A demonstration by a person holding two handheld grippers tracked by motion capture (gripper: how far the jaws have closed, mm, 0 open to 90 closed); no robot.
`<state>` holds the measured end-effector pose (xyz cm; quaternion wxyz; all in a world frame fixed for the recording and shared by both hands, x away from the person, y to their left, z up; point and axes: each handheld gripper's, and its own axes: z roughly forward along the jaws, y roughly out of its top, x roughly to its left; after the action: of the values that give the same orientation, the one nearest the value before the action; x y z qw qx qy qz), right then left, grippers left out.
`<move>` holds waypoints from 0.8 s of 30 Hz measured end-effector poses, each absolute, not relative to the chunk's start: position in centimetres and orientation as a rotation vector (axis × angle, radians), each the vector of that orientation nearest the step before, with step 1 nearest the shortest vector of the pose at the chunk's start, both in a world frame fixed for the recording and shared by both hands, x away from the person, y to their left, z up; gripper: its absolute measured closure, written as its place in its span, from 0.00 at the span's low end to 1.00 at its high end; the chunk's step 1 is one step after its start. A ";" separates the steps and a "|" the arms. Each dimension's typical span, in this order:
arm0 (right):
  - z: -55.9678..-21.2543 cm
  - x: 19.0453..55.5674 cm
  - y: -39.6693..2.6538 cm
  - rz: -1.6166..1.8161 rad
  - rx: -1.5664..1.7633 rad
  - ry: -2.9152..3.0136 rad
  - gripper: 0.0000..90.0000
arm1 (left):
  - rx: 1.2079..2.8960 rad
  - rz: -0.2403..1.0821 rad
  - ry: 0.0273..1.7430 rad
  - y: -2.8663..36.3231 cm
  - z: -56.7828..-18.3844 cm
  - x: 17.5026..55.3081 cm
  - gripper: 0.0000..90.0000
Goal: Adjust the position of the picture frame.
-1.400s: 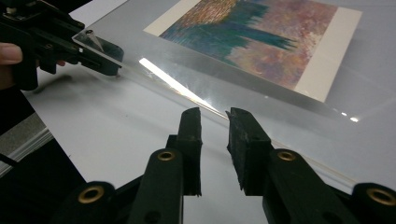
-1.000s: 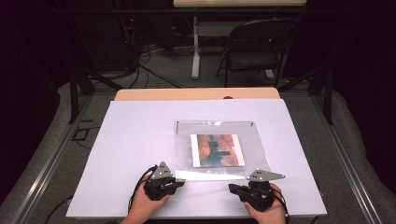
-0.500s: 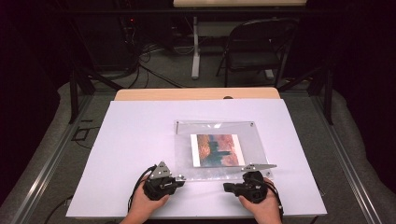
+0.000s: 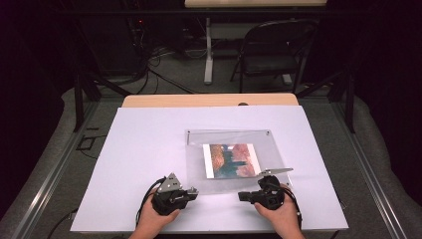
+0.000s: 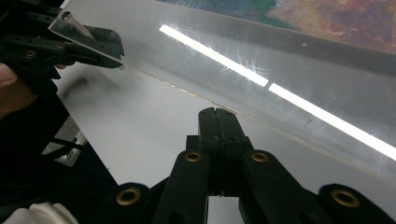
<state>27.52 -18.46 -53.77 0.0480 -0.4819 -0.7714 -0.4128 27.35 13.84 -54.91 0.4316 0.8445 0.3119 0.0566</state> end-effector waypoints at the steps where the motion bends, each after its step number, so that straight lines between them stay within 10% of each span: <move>1: -53.7 27.8 -18.6 -1.264 -1.467 -2.320 1.00 | 2.100 0.146 0.778 13.9 -54.8 27.3 0.93; 24: -51.7 32.9 -19.8 -1.021 -1.513 -2.388 1.00 | 2.053 0.117 0.762 10.7 -54.5 27.3 0.94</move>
<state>32.87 -19.77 -51.74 0.0678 -0.5022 -0.7928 -0.3388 27.34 10.70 -54.48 0.4567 0.8328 0.3091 0.0476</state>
